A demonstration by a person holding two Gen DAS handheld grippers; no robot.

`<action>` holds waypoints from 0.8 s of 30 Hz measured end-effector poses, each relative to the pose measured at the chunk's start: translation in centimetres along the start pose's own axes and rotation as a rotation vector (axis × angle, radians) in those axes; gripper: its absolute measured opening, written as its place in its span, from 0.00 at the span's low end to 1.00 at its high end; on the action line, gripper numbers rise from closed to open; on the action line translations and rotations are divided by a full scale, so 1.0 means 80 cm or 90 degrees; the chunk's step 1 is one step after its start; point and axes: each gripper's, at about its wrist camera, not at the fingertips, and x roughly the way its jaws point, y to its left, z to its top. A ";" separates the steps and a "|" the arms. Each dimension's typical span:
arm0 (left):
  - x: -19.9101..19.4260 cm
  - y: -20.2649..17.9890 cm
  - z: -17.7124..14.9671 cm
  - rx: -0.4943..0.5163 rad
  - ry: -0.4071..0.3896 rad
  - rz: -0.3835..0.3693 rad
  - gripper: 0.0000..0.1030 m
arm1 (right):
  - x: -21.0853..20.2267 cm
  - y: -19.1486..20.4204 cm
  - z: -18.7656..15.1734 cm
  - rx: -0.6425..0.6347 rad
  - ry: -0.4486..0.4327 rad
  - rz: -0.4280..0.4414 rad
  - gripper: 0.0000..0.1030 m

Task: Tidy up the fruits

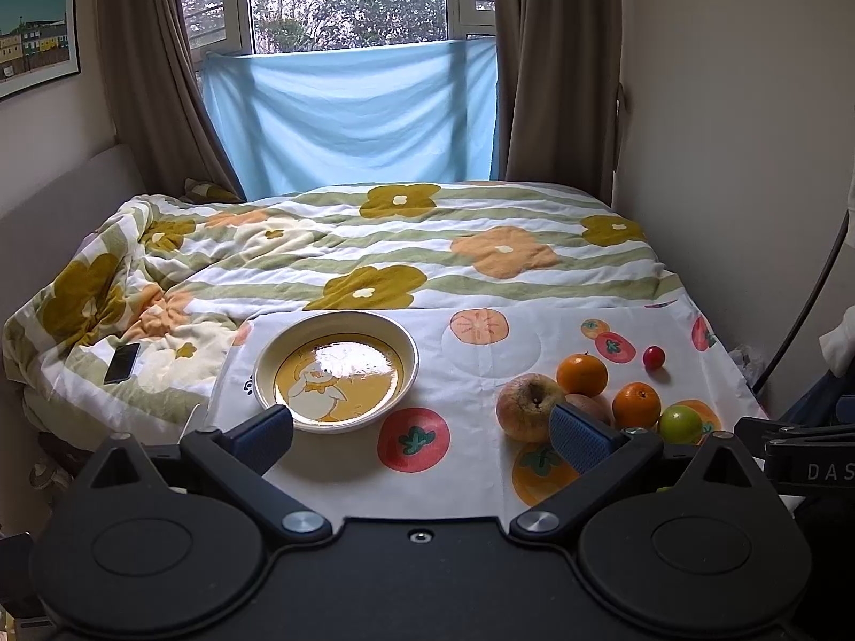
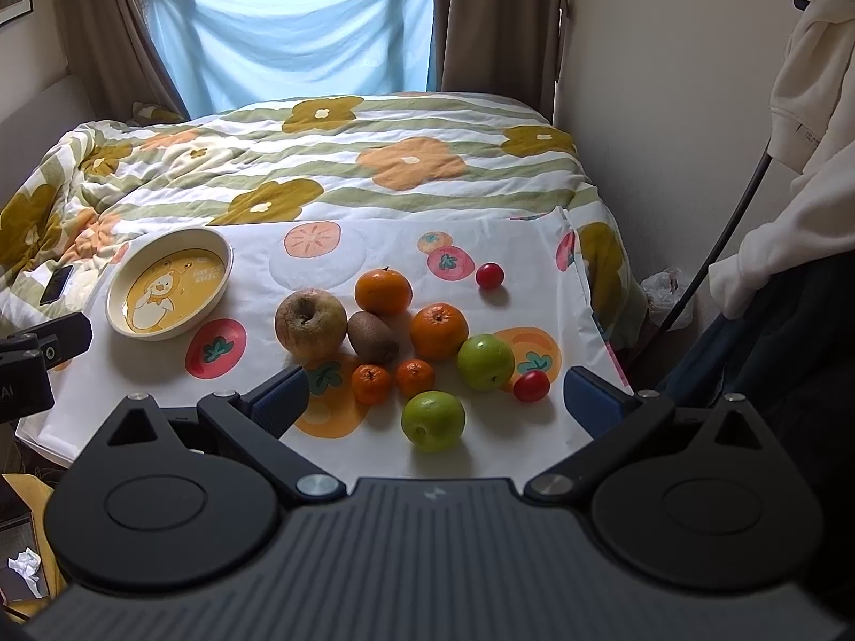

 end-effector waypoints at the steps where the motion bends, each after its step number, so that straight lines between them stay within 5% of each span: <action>1: 0.000 0.001 0.001 -0.001 0.002 -0.001 1.00 | 0.000 0.000 0.000 0.000 0.000 0.000 1.00; 24: 0.003 0.007 0.002 -0.016 0.005 -0.013 1.00 | -0.002 0.009 0.004 -0.004 0.000 0.006 1.00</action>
